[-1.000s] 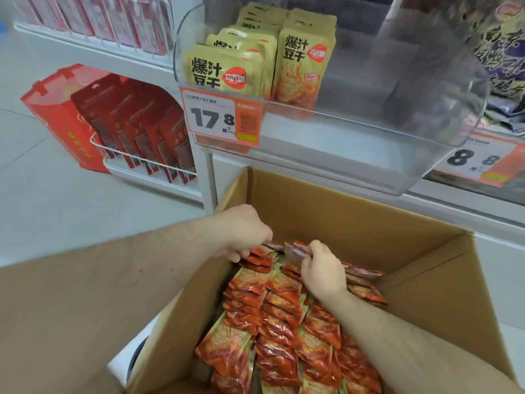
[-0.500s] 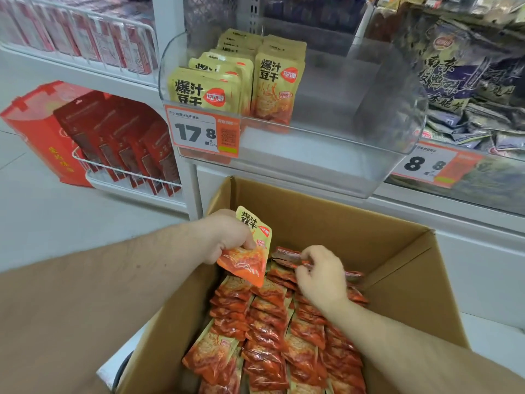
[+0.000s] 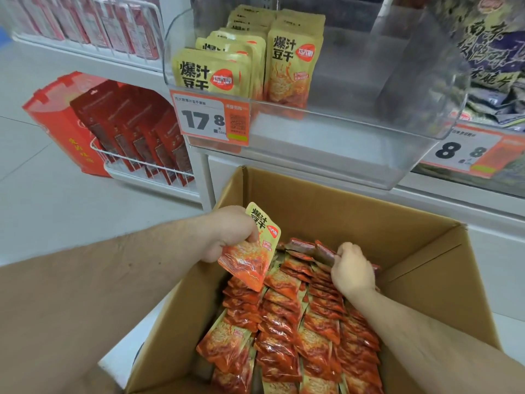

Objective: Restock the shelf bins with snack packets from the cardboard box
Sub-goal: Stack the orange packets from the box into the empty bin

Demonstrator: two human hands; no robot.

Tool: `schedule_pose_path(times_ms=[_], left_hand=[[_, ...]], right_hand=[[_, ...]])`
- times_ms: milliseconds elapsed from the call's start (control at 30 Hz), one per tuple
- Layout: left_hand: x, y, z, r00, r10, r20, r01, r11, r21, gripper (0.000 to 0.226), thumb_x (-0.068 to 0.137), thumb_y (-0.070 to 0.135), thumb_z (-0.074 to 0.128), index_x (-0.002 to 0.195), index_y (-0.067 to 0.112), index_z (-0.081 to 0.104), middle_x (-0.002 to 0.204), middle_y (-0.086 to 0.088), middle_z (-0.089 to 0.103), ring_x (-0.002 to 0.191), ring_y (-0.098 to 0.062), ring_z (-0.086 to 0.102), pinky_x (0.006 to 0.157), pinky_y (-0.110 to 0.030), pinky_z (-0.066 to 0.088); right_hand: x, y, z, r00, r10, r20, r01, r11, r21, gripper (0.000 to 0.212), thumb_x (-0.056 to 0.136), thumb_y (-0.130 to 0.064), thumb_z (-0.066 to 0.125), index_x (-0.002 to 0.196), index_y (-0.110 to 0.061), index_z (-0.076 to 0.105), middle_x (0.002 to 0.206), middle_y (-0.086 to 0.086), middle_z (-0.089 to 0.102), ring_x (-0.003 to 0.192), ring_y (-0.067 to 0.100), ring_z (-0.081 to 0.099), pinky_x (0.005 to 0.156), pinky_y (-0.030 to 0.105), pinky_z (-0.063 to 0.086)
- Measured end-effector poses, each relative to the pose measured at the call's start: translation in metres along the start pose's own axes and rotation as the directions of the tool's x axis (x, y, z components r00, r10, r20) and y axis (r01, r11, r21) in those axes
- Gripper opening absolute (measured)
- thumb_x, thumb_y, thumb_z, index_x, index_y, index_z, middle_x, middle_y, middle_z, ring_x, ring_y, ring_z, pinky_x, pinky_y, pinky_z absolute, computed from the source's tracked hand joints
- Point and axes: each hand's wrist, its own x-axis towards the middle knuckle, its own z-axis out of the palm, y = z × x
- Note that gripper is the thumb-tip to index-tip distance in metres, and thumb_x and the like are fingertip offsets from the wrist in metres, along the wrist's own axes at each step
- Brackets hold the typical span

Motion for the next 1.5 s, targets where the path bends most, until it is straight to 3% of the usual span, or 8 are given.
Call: schedule_pose_path(times_ms=[233, 433, 667, 800, 900, 1033, 1367, 1500], left_hand=[[-0.019, -0.006, 0.002, 0.997, -0.077, -0.011, 0.072, 0.968, -0.24, 0.029, 0.091, 0.009, 0.053, 0.119, 0.004, 0.054, 0.108, -0.02, 0.068, 0.096, -0.036, 0.067, 0.086, -0.045, 0.056], [-0.044, -0.004, 0.003, 0.981, 0.043, 0.189, 0.045, 0.9, -0.433, 0.046, 0.096, 0.049, 0.05, 0.098, 0.008, 0.071, 0.091, -0.016, 0.075, 0.077, -0.032, 0.071, 0.076, -0.04, 0.057], [-0.07, -0.005, 0.001, 0.964, 0.265, 0.017, -0.232, 0.873, -0.429, 0.018, 0.091, 0.008, 0.068, 0.109, 0.008, 0.067, 0.094, -0.015, 0.076, 0.087, -0.033, 0.073, 0.074, -0.042, 0.058], [-0.082, 0.005, -0.011, 0.901, 0.43, -0.046, -0.406, 0.805, -0.432, 0.022, 0.093, 0.007, 0.066, 0.113, 0.016, 0.063, 0.095, -0.004, 0.077, 0.087, -0.023, 0.074, 0.077, -0.04, 0.058], [-0.093, 0.015, -0.015, 0.856, 0.517, -0.02, -0.471, 0.761, -0.446, 0.03, 0.092, 0.005, 0.065, 0.119, 0.019, 0.06, 0.102, -0.002, 0.077, 0.096, -0.023, 0.073, 0.088, -0.043, 0.056], [-0.101, 0.026, -0.015, 0.806, 0.592, 0.026, -0.519, 0.727, -0.45, 0.036, 0.092, 0.004, 0.065, 0.121, 0.023, 0.056, 0.107, -0.002, 0.075, 0.101, -0.023, 0.071, 0.087, -0.04, 0.056], [-0.105, 0.057, -0.03, 0.718, 0.696, -0.017, -0.637, 0.647, -0.42, 0.04, 0.096, 0.018, 0.061, 0.132, 0.022, 0.044, 0.12, -0.004, 0.067, 0.106, -0.018, 0.068, 0.094, -0.041, 0.055], [-0.085, 0.062, -0.045, 0.567, 0.716, -0.407, -0.794, 0.606, -0.038, 0.045, 0.086, 0.043, 0.061, 0.126, 0.027, 0.045, 0.127, 0.002, 0.045, 0.107, -0.016, 0.057, 0.101, -0.043, 0.047]], right_hand=[[-0.091, -0.065, -0.066, 0.978, -0.091, -0.188, 0.19, 0.768, 0.611, 0.021, 0.103, -0.018, 0.042, 0.095, -0.035, 0.034, 0.132, 0.0, 0.061, 0.103, 0.02, 0.063, 0.087, 0.032, 0.049], [-0.136, -0.097, -0.089, 0.735, -0.52, -0.435, 0.668, 0.667, 0.33, 0.023, 0.091, -0.019, 0.044, 0.089, -0.039, 0.033, 0.14, -0.015, 0.053, 0.095, 0.009, 0.051, 0.086, 0.025, 0.036], [-0.152, -0.114, -0.125, 0.585, -0.707, -0.398, 0.793, 0.601, 0.098, 0.028, 0.079, -0.024, 0.055, 0.105, -0.024, 0.045, 0.121, -0.001, 0.067, 0.074, 0.008, 0.046, 0.073, 0.027, 0.038], [-0.142, -0.13, -0.169, 0.825, -0.355, -0.439, 0.543, 0.712, 0.445, 0.033, 0.073, -0.027, 0.065, 0.106, -0.025, 0.056, 0.097, -0.012, 0.068, 0.061, 0.006, 0.053, 0.064, 0.021, 0.042], [-0.116, -0.141, -0.203, 0.98, -0.195, -0.03, 0.168, 0.745, 0.646, 0.061, 0.076, -0.037, 0.079, 0.127, -0.027, 0.047, 0.107, -0.009, 0.063, 0.082, 0.005, 0.059, 0.077, 0.023, 0.05], [-0.097, -0.149, -0.229, 0.916, -0.352, 0.192, 0.091, 0.648, 0.756, 0.036, 0.084, -0.018, 0.078, 0.117, -0.016, 0.064, 0.112, 0.0, 0.073, 0.103, 0.015, 0.068, 0.077, 0.019, 0.052], [-0.078, -0.175, -0.265, 0.892, -0.38, 0.246, 0.01, 0.559, 0.829, 0.014, 0.087, 0.001, 0.067, 0.093, -0.011, 0.067, 0.067, -0.002, 0.066, 0.044, 0.006, 0.043, 0.044, 0.019, 0.03], [-0.043, -0.188, -0.302, 0.97, -0.239, 0.031, 0.098, 0.509, 0.855, 0.014, 0.084, 0.0, 0.07, 0.083, -0.013, 0.067, 0.067, 0.001, 0.065, 0.05, 0.01, 0.04, 0.045, 0.02, 0.028]])
